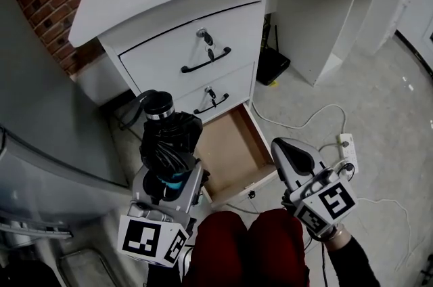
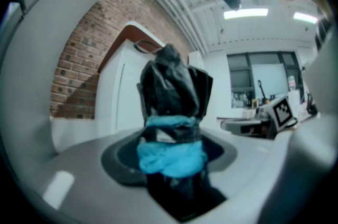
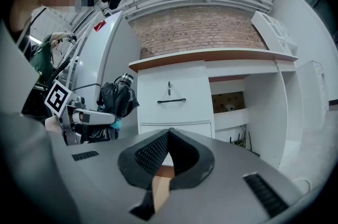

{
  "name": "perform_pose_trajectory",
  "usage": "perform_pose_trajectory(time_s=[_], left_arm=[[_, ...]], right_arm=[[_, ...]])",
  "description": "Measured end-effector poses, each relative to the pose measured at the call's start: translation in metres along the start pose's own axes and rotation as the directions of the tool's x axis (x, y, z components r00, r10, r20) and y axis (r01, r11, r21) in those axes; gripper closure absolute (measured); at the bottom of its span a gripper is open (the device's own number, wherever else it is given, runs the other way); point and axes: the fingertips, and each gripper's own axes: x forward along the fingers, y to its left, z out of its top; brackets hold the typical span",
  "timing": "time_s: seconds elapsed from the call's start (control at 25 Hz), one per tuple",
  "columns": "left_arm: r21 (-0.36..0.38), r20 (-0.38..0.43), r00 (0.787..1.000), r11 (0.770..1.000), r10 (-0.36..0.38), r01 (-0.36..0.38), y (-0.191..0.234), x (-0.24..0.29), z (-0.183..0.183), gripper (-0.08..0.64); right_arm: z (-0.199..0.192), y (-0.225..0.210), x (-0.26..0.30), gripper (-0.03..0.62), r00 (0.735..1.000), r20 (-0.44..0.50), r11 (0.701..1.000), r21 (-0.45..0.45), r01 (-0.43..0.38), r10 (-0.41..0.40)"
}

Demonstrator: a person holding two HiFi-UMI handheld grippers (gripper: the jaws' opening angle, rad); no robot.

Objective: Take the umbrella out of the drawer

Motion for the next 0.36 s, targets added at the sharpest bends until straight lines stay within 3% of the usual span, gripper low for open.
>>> perform_pose_trajectory(time_s=[0.36], left_arm=[[-0.023,0.008,1.000,1.000,0.019,-0.019,0.0043,-0.0093,-0.0006,0.295]], right_arm=[[0.0075,0.0041,-0.0032,0.594,1.000,0.005,1.000,-0.020,-0.009,0.009]])
